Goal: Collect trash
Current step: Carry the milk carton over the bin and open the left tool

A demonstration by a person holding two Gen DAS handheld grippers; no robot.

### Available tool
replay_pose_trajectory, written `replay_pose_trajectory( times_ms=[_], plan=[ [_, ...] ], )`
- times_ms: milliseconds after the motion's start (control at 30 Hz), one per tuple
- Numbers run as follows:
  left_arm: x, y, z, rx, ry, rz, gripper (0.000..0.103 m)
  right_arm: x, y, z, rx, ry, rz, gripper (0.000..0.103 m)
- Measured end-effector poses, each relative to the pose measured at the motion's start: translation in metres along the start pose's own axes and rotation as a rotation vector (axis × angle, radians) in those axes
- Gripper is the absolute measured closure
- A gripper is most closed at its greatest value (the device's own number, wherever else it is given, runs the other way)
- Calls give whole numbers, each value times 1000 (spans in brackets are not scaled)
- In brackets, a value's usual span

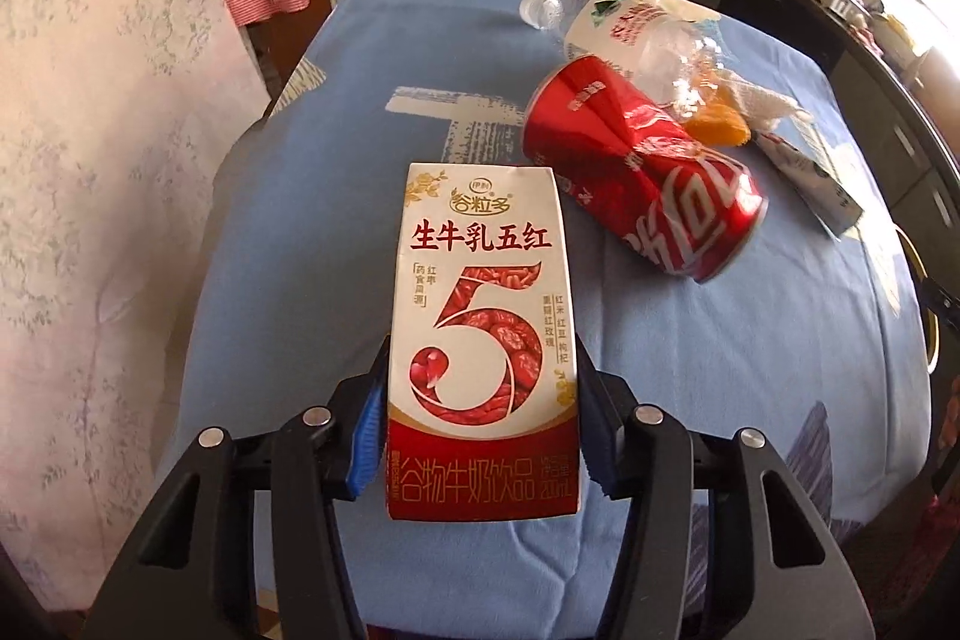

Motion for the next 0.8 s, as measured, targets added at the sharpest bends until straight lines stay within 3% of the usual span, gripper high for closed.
replay_pose_trajectory(
  times_ms=[200,367,500,800],
  plan=[
    [7,31,-12,53,-72,-34,50,3,6,-2,3,-7,-8,29],
    [7,54,-59,142,-203,-77,50,8,23,-16,15,-51,-49,29],
    [7,59,-126,246,-346,-85,50,20,44,-35,40,-107,-84,29],
    [24,71,-328,552,-694,-69,50,67,120,-111,199,-274,-166,29]
  ],
)
Point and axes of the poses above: each gripper's, at about its wrist camera, not at the fingertips, and y roughly against the way its jaws point, z to its left, x to its underside, the point moved 7 cm from there along -y, roughly the way its jaws point, and after that the axes turned 7 degrees about y, right-handed, at the moved point
